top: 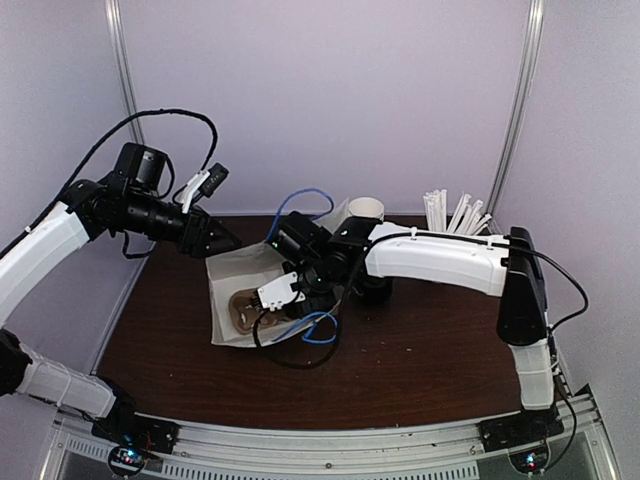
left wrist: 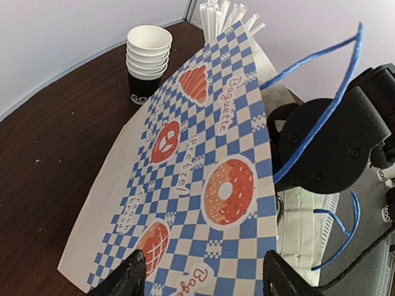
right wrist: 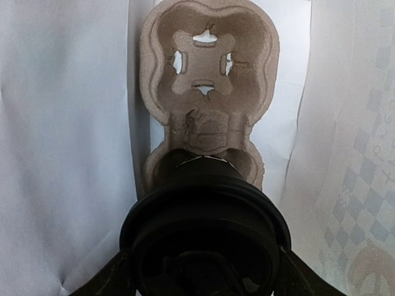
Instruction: Pack the takeout coffee
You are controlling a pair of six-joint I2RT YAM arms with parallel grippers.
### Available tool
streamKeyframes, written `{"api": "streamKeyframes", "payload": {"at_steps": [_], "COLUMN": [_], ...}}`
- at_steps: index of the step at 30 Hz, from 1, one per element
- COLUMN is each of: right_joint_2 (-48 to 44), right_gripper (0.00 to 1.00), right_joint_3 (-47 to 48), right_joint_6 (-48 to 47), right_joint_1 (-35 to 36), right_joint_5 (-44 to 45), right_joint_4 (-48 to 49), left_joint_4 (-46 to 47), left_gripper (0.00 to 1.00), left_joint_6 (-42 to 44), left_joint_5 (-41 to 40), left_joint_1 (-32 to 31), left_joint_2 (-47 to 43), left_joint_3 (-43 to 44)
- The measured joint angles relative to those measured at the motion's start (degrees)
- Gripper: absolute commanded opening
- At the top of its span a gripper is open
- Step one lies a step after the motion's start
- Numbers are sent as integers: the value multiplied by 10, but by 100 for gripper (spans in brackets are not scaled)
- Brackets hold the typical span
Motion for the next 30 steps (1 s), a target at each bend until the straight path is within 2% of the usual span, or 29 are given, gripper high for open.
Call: {"api": "streamKeyframes", "payload": {"at_steps": [17,30], "right_joint_2": [145,154], "right_gripper": [60,61], "right_joint_3": [291,331], "right_joint_6": [76,124], "right_joint_1": [-58,-69], "right_joint_5": [-105,-153], "right_joint_4": [-197,-275], "left_joint_4": [6,-6], "left_gripper": [65,66], "left_joint_6": [-1,-24], "left_joint_5": [4,-18], "left_joint_1": [0,0], "left_joint_2": [-29,-52], "left_joint_3": [-2,5]}}
